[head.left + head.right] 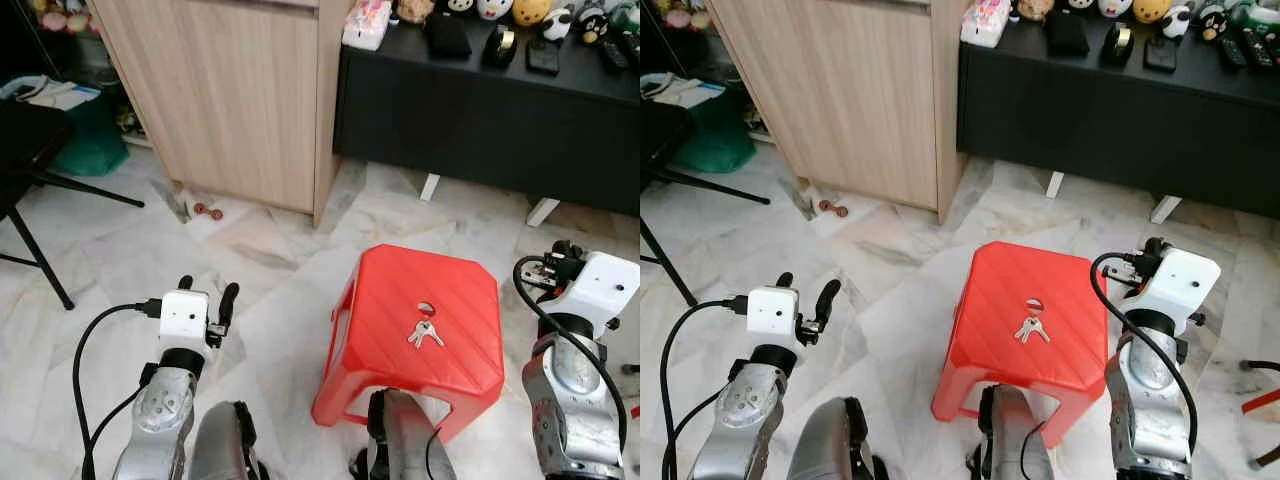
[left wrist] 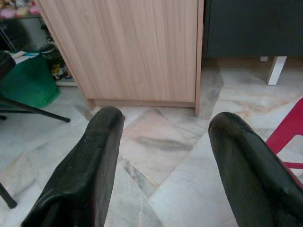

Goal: Hang keys on a hook

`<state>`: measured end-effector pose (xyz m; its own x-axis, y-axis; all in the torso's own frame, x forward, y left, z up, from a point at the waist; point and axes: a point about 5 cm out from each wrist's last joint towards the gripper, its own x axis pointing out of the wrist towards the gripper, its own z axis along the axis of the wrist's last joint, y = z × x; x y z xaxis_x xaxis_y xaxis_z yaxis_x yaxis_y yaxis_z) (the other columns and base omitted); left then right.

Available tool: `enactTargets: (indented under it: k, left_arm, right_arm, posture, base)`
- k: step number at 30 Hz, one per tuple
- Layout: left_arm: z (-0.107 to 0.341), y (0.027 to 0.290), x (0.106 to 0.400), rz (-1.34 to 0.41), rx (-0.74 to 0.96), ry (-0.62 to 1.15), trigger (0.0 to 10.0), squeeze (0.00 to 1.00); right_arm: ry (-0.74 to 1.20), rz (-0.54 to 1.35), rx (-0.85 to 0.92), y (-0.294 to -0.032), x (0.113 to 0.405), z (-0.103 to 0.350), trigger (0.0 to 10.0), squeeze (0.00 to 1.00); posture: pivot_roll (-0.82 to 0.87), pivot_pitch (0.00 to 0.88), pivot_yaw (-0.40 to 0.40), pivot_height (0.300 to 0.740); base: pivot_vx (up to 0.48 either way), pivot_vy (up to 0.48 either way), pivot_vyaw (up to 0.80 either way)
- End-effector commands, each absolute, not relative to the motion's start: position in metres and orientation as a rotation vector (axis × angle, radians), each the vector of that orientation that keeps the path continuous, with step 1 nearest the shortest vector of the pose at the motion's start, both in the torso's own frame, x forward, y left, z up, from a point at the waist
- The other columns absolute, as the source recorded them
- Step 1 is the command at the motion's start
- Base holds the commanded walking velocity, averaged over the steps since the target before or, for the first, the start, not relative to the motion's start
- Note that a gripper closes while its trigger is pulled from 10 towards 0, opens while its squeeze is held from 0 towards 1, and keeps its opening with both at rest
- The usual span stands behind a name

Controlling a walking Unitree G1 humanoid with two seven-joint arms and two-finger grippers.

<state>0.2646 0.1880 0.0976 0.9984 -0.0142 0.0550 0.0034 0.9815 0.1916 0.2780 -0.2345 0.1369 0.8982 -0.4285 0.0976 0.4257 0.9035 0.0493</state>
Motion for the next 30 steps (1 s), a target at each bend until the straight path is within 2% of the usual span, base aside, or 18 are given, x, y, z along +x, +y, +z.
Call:
enactTargets:
  k: [1, 10, 15, 20, 23, 25, 30]
  left_arm:
    - [0.1, 0.189, 0.266, -0.013, 0.19, -0.071, 10.0, 0.0]
    - [0.094, 0.189, 0.267, -0.013, 0.188, -0.059, 10.0, 0.0]
    - [0.091, 0.198, 0.266, 0.01, 0.196, -0.047, 10.0, 0.0]
    - [0.077, 0.204, 0.266, 0.015, 0.199, 0.01, 10.0, 0.0]
    - [0.065, 0.208, 0.266, 0.027, 0.191, 0.054, 10.0, 0.0]
    - [0.052, 0.209, 0.265, 0.029, 0.193, 0.102, 10.0, 0.0]
    - [0.011, 0.217, 0.256, 0.068, 0.159, 0.289, 10.0, 0.0]
  right_arm:
    - [-0.112, -0.459, 0.024, -0.238, 0.276, 0.138, 10.0, 0.0]
    - [0.006, -0.356, -0.008, -0.234, 0.281, 0.113, 10.0, 0.0]
    - [0.061, -0.355, -0.016, -0.244, 0.283, 0.097, 10.0, 0.0]
    - [0.149, -0.36, -0.037, -0.25, 0.282, 0.072, 10.0, 0.0]
    - [0.217, -0.349, -0.028, -0.249, 0.28, 0.055, 10.0, 0.0]
    - [0.328, -0.285, 0.002, -0.241, 0.277, 0.031, 10.0, 0.0]
    - [0.508, -0.237, 0.009, -0.233, 0.263, -0.008, 10.0, 0.0]
  posture:
    - [-0.07, 0.111, -0.05, 0.67]
    - [-0.07, 0.078, -0.057, 0.715]
    - [-0.06, 0.064, -0.059, 0.74]
    - [-0.07, 0.037, -0.05, 0.74]
    - [-0.07, 0.032, -0.049, 0.74]
    - [-0.07, 0.01, -0.05, 0.74]
    - [-0.06, 0.0, -0.049, 0.74]
  base:
    - [0.0, 0.0, 0.0]
    - [0.0, 0.0, 0.0]
    - [0.0, 0.0, 0.0]
    - [0.0, 0.0, 0.0]
    - [0.0, 0.0, 0.0]
    - [0.0, 0.0, 0.0]
    - [0.0, 0.0, 0.0]
